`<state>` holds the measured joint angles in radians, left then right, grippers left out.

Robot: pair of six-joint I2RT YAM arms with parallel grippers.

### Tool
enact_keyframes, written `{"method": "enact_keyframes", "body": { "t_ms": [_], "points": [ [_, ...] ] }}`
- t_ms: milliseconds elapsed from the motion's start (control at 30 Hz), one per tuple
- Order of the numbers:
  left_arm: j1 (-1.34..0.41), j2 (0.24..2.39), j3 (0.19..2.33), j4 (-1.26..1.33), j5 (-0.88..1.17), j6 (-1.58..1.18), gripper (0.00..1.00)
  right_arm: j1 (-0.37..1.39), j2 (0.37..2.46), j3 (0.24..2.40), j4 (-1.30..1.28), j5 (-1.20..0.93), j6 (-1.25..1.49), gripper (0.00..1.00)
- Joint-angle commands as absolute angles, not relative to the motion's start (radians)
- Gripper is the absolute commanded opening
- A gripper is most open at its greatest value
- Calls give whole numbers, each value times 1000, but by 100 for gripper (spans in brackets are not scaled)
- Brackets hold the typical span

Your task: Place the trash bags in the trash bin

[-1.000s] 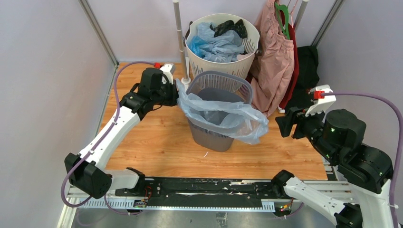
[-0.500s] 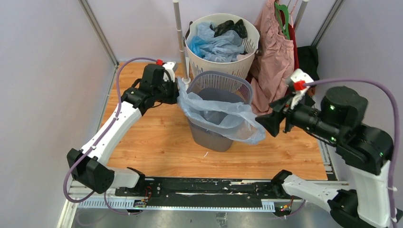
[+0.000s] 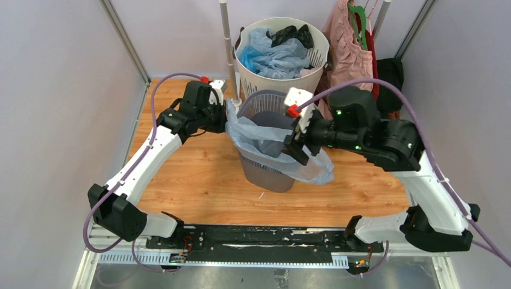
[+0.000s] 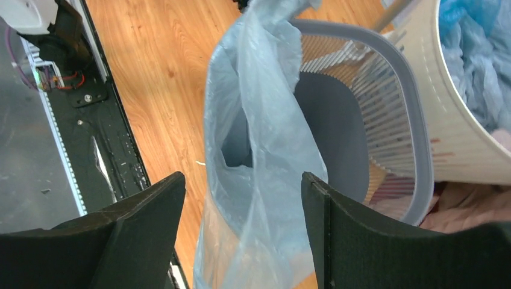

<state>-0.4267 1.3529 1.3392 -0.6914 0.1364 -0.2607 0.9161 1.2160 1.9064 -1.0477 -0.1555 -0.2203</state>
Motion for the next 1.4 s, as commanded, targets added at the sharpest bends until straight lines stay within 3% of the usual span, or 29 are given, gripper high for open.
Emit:
{"method": "enact_keyframes", "body": {
  "t_ms": [0,400,900,1033,1367],
  "points": [
    [-417,1359,1376,-707,133,-241,0,1057,1277,1957,-1070,61,-319,75],
    [-417,1357,1372,-701,138,-241,0,1127,1333,1929,-1023,174,-373,75],
    [-417,1353,1372,-696,152,-242,0,1073,1426,1894,-1014,77,-391,78],
    [-417,1350,1372,-699,155,-241,0,1022,1431,1890,-999,38,-377,71],
    [-417,1353,1376,-700,162,-236,0,802,1448,1879,-981,-170,-321,32]
  ]
}}
